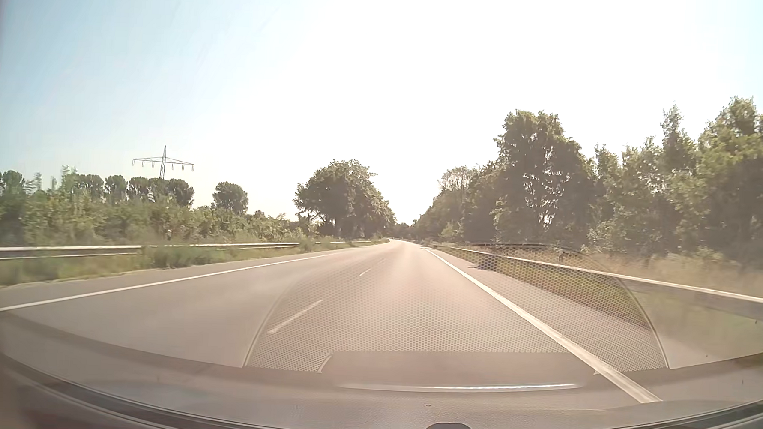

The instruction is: Follow the waypoints while adhering to traffic rules and regulations

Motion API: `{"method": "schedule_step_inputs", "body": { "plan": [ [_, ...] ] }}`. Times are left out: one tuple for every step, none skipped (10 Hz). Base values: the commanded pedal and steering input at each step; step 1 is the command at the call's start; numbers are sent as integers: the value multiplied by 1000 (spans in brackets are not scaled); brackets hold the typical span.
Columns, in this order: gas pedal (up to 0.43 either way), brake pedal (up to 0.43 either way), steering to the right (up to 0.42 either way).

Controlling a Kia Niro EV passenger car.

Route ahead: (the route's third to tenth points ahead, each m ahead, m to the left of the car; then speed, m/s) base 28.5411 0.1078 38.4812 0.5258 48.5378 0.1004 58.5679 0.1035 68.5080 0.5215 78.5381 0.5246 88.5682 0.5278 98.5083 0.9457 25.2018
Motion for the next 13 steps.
{"method": "schedule_step_inputs", "body": {
  "plan": [
    [319,6,4],
    [319,6,3],
    [319,6,4],
    [319,6,3],
    [319,6,3],
    [319,6,3],
    [319,6,3],
    [319,6,3],
    [319,6,3],
    [319,6,3],
    [319,6,3],
    [311,6,3],
    [311,6,3]
  ]
}}
